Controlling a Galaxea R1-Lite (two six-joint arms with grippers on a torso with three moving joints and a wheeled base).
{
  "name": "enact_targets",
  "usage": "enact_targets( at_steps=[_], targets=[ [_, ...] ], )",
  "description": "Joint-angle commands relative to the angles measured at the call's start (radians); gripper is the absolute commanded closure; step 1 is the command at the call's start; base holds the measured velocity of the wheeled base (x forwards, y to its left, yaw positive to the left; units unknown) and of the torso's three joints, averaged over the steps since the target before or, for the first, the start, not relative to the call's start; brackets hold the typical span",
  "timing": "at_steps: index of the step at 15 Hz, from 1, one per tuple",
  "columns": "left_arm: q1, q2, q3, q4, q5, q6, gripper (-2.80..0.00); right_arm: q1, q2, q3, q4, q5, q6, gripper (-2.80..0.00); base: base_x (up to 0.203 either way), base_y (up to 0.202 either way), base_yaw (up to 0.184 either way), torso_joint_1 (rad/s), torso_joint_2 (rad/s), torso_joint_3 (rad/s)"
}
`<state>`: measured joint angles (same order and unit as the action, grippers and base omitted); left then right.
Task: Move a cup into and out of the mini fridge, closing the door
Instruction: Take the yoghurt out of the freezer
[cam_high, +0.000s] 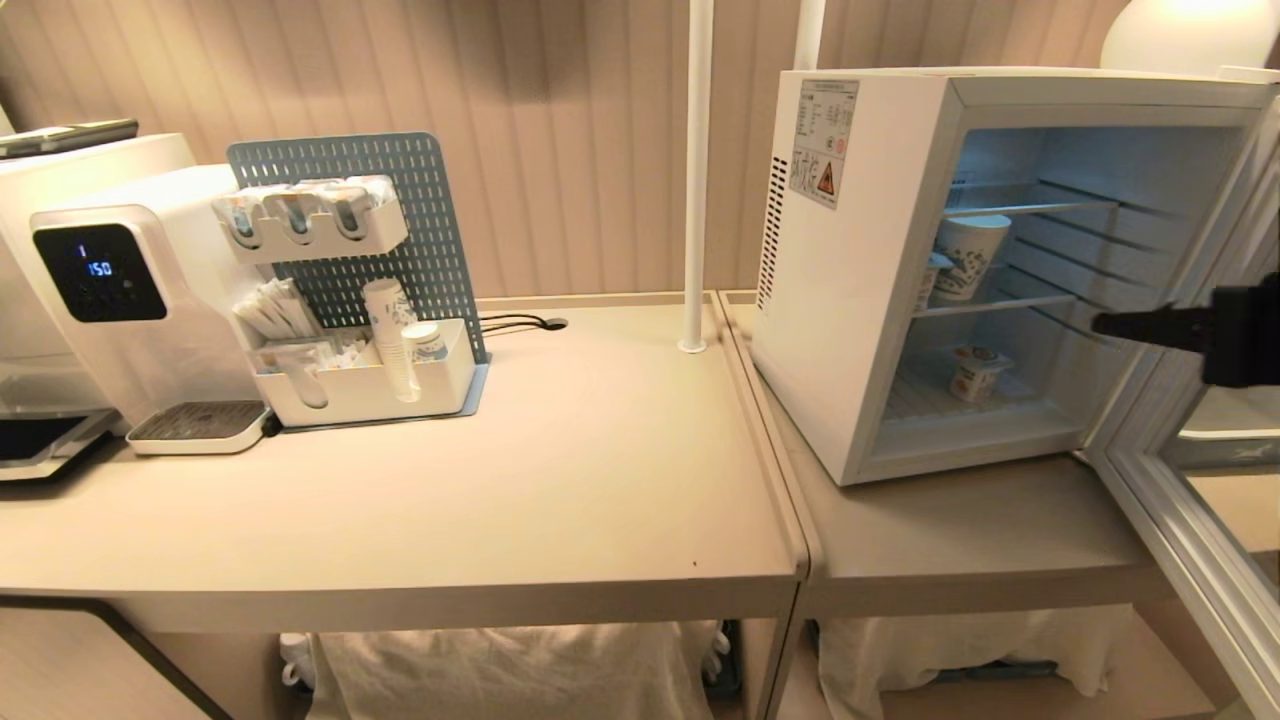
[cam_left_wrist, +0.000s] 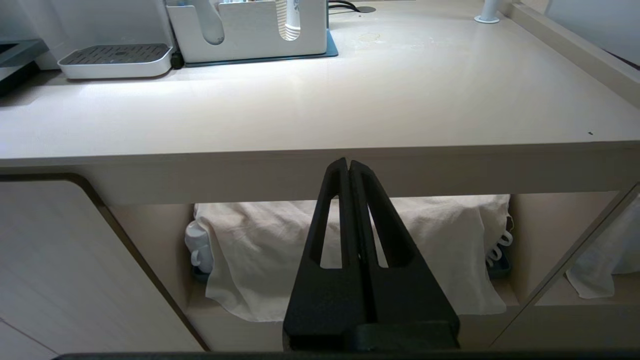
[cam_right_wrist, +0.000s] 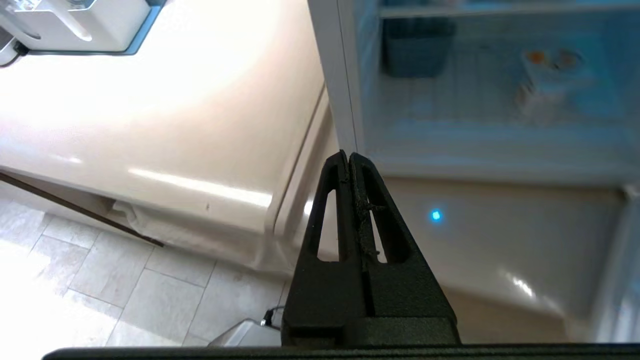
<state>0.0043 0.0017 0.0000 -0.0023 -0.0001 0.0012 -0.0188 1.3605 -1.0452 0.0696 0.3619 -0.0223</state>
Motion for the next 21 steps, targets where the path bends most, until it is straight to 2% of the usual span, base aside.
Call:
enact_targets(
  at_steps=[1, 4, 6, 11, 21],
  targets=[
    [0.0, 0.0, 0.002, -0.001, 0.0, -0.001, 0.0, -0.003, 0.236, 0.03, -0.263, 0.019, -0.007, -2.8, 0.0, 0.0, 0.0, 0.0, 0.0, 0.0],
    [0.0, 0.0, 0.001, -0.001, 0.0, -0.001, 0.0, -0.007, 0.401, 0.031, -0.55, -0.033, 0.057, -2.8, 0.0, 0.0, 0.0, 0.0, 0.0, 0.0],
    [0.002, 0.0, 0.001, 0.001, 0.001, -0.005, 0.0, -0.01, 0.475, 0.008, -0.657, -0.083, 0.082, -2.8, 0.0, 0.0, 0.0, 0.0, 0.0, 0.0],
    [0.001, 0.0, 0.001, 0.001, 0.002, -0.007, 0.0, -0.01, 0.54, -0.055, -0.672, -0.107, 0.082, -2.8, 0.0, 0.0, 0.0, 0.0, 0.0, 0.0],
    [0.001, 0.0, 0.002, 0.001, 0.003, -0.012, 0.0, -0.009, 0.773, -0.351, -0.61, -0.13, 0.082, -2.8, 0.0, 0.0, 0.0, 0.0, 0.0, 0.0]
  ],
)
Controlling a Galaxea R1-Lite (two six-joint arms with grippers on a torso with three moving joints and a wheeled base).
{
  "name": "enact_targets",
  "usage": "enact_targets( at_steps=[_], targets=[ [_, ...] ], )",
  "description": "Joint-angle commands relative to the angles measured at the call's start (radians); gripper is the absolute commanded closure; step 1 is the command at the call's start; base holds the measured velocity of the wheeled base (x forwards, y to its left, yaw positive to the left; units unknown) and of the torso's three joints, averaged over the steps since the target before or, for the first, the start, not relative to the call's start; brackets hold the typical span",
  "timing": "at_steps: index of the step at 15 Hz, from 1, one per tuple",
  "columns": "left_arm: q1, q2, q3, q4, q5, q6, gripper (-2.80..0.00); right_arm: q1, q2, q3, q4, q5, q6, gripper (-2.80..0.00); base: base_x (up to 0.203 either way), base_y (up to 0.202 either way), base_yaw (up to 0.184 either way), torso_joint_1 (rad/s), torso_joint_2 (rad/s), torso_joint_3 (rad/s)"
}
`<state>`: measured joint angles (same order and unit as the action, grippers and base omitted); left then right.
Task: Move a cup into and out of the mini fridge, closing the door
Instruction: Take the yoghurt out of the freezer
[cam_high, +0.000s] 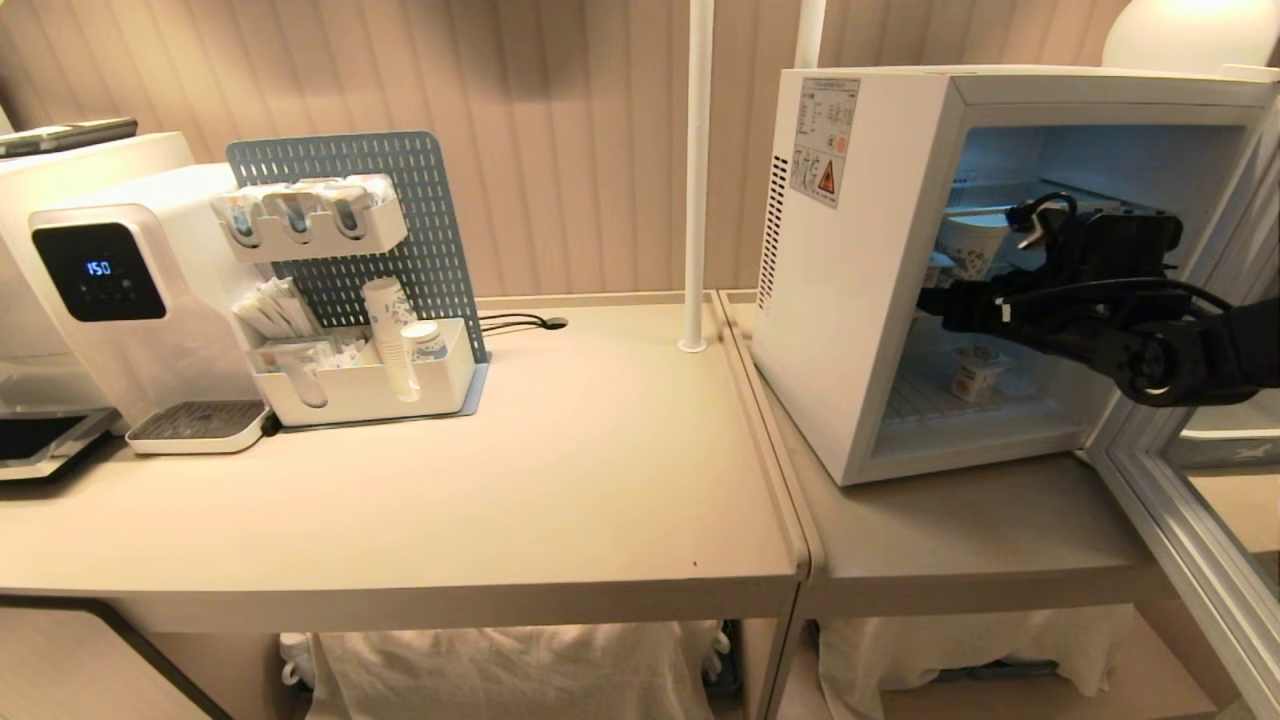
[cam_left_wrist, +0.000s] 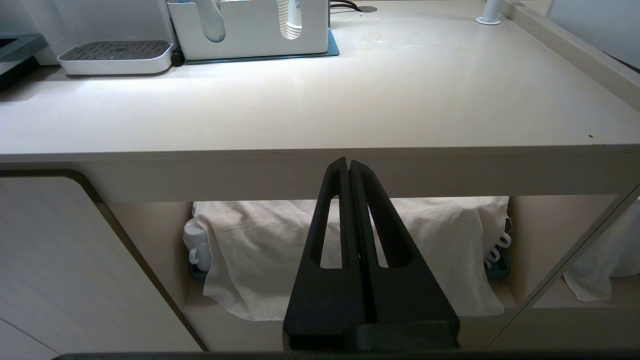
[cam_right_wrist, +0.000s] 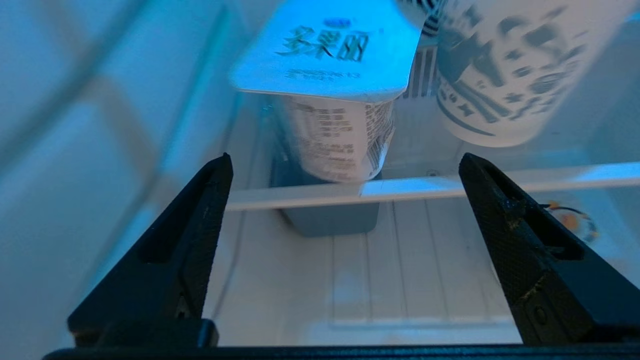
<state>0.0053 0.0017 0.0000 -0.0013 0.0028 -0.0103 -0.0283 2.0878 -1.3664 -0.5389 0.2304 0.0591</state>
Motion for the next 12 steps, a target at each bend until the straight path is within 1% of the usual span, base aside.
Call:
enact_targets(
  at_steps=[1, 9, 12],
  targets=[
    [0.001, 0.0, 0.002, 0.0, 0.0, 0.0, 0.0, 0.001, 0.062, -0.053, 0.008, 0.001, 0.001, -2.8, 0.0, 0.0, 0.0, 0.0, 0.0, 0.0],
    [0.001, 0.0, 0.002, 0.0, 0.0, -0.004, 0.0, 0.007, 0.178, -0.263, 0.103, -0.006, 0.001, -2.8, 0.0, 0.0, 0.0, 0.0, 0.0, 0.0],
    [0.001, 0.0, 0.002, 0.0, 0.0, -0.004, 0.0, 0.008, 0.205, -0.322, 0.14, -0.006, -0.001, -2.8, 0.0, 0.0, 0.0, 0.0, 0.0, 0.0]
  ],
)
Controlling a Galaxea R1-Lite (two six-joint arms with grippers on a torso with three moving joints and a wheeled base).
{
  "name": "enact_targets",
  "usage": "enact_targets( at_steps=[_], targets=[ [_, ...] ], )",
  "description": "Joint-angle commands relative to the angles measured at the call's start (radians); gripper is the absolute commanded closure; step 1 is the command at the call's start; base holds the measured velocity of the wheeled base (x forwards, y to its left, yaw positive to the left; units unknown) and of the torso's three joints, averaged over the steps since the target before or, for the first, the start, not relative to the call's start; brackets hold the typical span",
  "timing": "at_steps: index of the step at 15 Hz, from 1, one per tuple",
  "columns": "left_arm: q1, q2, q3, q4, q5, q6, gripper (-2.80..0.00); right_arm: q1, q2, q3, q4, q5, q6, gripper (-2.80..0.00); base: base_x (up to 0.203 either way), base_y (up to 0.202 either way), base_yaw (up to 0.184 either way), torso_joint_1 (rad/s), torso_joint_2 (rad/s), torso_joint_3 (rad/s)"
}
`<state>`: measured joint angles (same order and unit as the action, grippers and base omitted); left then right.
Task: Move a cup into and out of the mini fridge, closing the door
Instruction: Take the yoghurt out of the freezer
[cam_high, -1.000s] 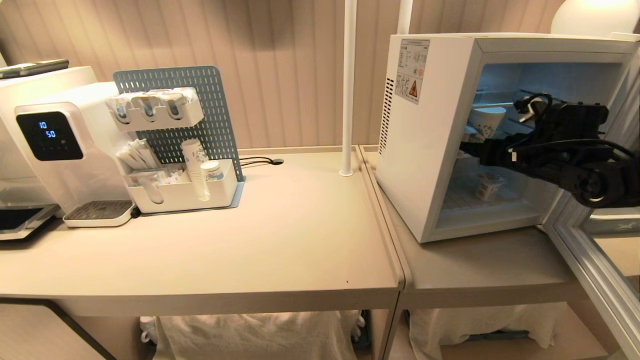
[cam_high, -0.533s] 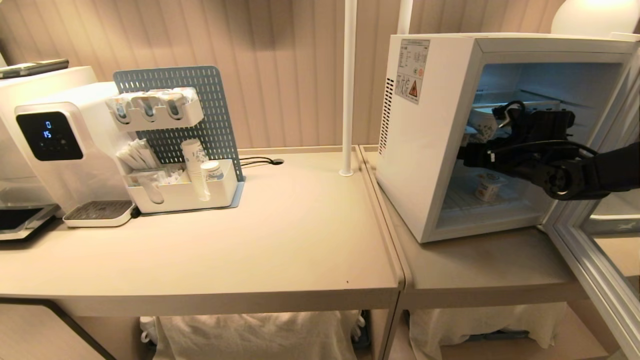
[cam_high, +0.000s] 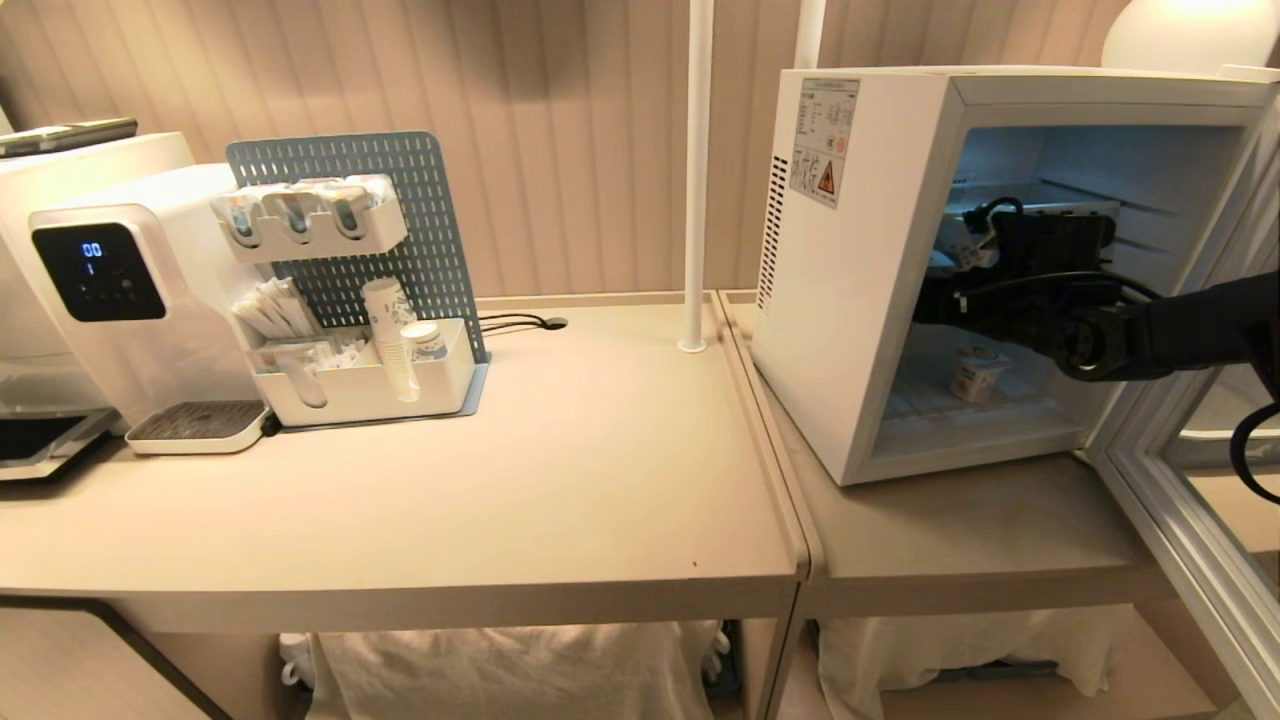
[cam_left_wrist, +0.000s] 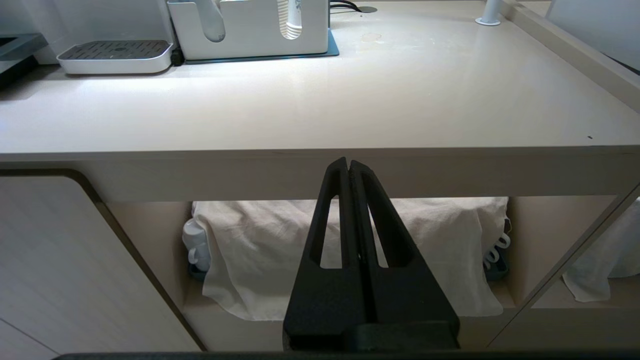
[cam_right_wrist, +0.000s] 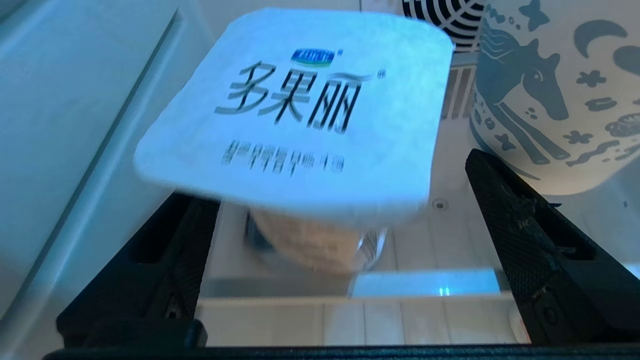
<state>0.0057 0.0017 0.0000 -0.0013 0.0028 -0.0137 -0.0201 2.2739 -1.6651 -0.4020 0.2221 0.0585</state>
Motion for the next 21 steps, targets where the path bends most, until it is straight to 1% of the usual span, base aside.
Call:
enact_targets(
  at_steps=[1, 2, 3, 7, 10, 13, 16, 21],
  targets=[
    [0.0, 0.0, 0.0, 0.0, 0.0, 0.0, 0.0, 0.0, 0.024, -0.033, 0.006, 0.002, 0.0, -2.8, 0.0, 0.0, 0.0, 0.0, 0.0, 0.0],
    [0.0, 0.0, 0.002, 0.0, 0.0, 0.001, 0.0, 0.002, 0.024, -0.036, 0.005, 0.002, -0.001, -2.8, 0.0, 0.0, 0.0, 0.0, 0.0, 0.0],
    [0.0, 0.0, 0.0, 0.0, 0.0, 0.0, 0.0, 0.006, 0.026, -0.042, 0.008, 0.002, -0.005, 0.0, 0.0, 0.0, 0.0, 0.0, 0.0, 0.0],
    [0.0, 0.0, 0.002, 0.0, 0.0, 0.0, 0.0, 0.006, 0.027, -0.055, 0.038, 0.002, -0.011, 0.0, 0.0, 0.0, 0.0, 0.0, 0.0, 0.0],
    [-0.001, 0.0, 0.002, 0.0, 0.0, 0.0, 0.0, 0.005, 0.002, -0.029, 0.041, 0.002, -0.008, 0.0, 0.0, 0.0, 0.0, 0.0, 0.0, 0.0],
    [0.0, 0.0, 0.002, 0.0, 0.0, 0.0, 0.0, 0.005, -0.101, 0.088, 0.03, 0.004, -0.007, 0.0, 0.0, 0.0, 0.0, 0.0, 0.0, 0.0],
    [0.0, 0.0, 0.002, 0.0, 0.0, 0.0, 0.0, 0.005, -0.267, 0.25, 0.023, 0.009, -0.009, 0.0, 0.0, 0.0, 0.0, 0.0, 0.0, 0.0],
    [0.0, 0.0, 0.002, 0.0, 0.0, 0.0, 0.0, 0.003, -0.662, 0.561, 0.022, 0.008, -0.018, 0.0, 0.0, 0.0, 0.0, 0.0, 0.0, 0.0]
  ],
)
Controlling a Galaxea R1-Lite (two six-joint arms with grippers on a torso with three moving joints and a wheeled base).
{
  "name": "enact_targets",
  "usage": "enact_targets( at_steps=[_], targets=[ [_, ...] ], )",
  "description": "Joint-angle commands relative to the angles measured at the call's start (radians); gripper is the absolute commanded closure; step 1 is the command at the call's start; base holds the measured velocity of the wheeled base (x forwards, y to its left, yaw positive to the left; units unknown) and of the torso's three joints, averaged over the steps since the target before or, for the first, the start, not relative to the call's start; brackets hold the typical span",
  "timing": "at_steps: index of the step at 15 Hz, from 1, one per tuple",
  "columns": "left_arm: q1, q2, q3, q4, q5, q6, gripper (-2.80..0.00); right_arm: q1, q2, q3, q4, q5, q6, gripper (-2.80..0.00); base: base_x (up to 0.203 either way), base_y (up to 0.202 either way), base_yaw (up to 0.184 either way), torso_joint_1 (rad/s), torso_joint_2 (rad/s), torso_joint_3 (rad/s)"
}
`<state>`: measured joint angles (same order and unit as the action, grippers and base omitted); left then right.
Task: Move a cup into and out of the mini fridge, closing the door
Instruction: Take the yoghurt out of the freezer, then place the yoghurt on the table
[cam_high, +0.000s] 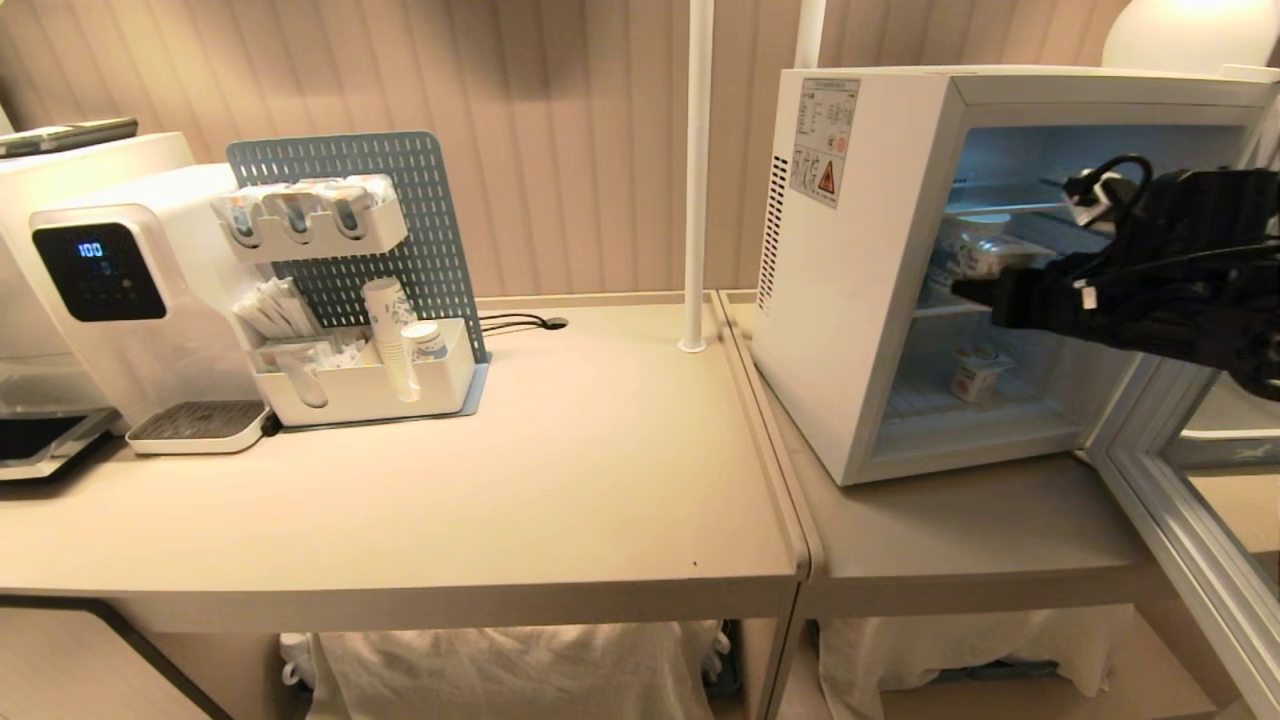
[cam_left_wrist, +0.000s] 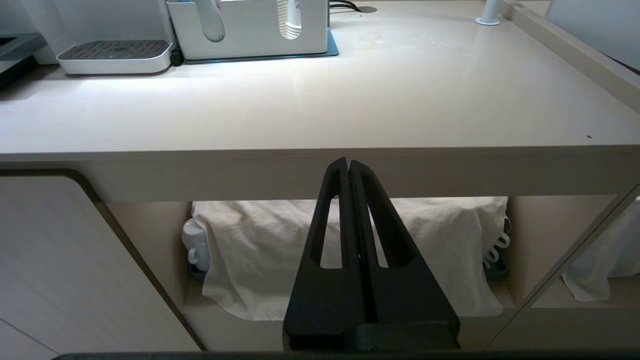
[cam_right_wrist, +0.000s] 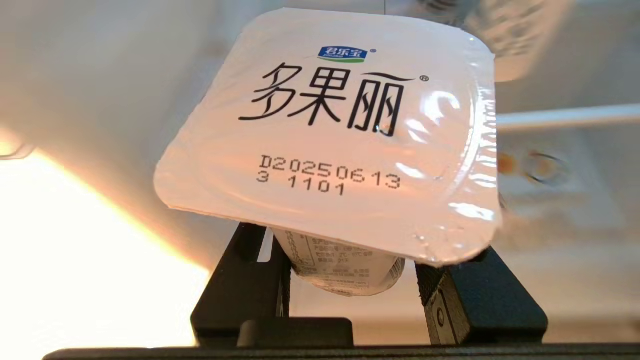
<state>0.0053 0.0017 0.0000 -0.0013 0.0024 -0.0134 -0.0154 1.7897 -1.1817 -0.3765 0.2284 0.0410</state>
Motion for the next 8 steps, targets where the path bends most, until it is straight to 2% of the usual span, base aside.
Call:
enact_targets(
  at_steps=[1, 5, 8],
  targets=[
    [0.001, 0.0, 0.002, 0.0, 0.001, 0.0, 0.0, -0.006, -0.268, 0.139, -0.001, 0.003, -0.006, 0.0, 0.0, 0.0, 0.0, 0.0, 0.0, 0.0],
    [0.001, 0.0, 0.002, 0.0, 0.001, 0.0, 0.0, -0.048, -0.637, 0.359, 0.03, 0.048, -0.031, 0.0, 0.0, 0.0, 0.0, 0.0, 0.0, 0.0],
    [0.001, 0.0, 0.002, 0.0, 0.001, 0.0, 0.0, -0.08, -0.94, 0.452, 0.165, 0.106, -0.04, 0.0, 0.0, 0.0, 0.0, 0.0, 0.0, 0.0]
  ],
)
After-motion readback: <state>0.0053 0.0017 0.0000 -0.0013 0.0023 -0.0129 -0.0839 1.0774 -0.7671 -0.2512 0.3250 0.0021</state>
